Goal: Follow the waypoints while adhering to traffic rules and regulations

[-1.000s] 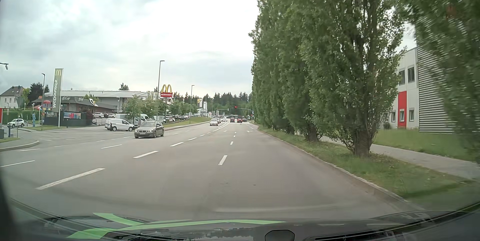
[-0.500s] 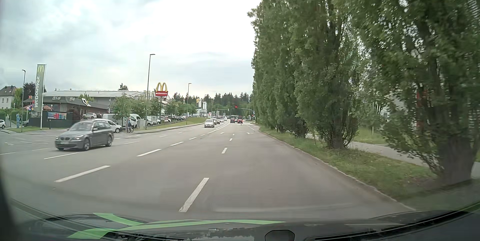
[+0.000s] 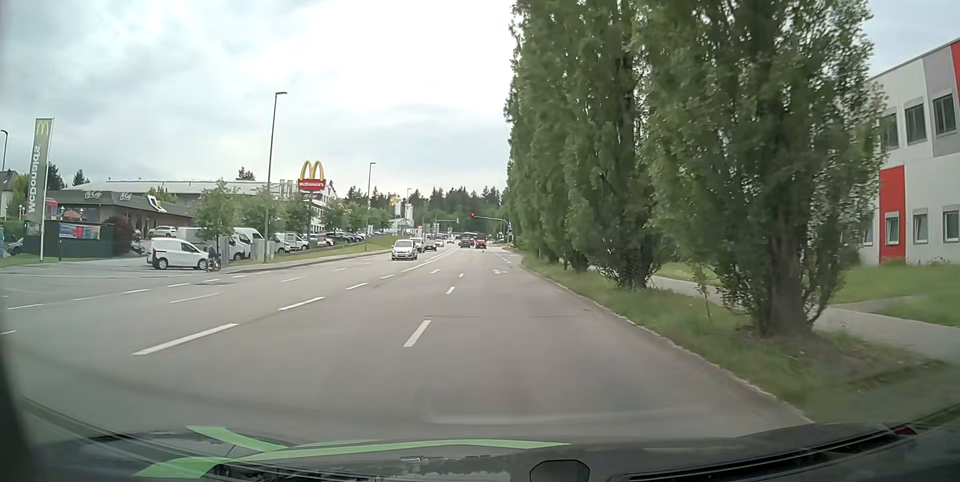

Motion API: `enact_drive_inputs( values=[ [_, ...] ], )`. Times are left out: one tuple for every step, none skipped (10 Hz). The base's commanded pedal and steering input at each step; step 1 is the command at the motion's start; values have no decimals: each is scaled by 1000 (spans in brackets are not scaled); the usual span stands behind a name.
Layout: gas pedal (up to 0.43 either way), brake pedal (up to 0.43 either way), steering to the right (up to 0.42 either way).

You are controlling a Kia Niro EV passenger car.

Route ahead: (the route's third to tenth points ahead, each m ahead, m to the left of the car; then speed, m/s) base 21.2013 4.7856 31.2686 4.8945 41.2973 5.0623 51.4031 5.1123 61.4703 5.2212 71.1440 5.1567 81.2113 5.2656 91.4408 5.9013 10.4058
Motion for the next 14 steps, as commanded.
enact_drive_inputs(
  values=[
    [59,0,-4],
    [59,0,-4],
    [59,0,-6],
    [59,0,-8],
    [59,0,-9],
    [59,0,-9],
    [59,0,-9],
    [59,0,-9],
    [59,0,-9],
    [59,0,-9],
    [59,0,-10],
    [59,0,-10],
    [59,0,-10],
    [59,0,-11]
  ],
)
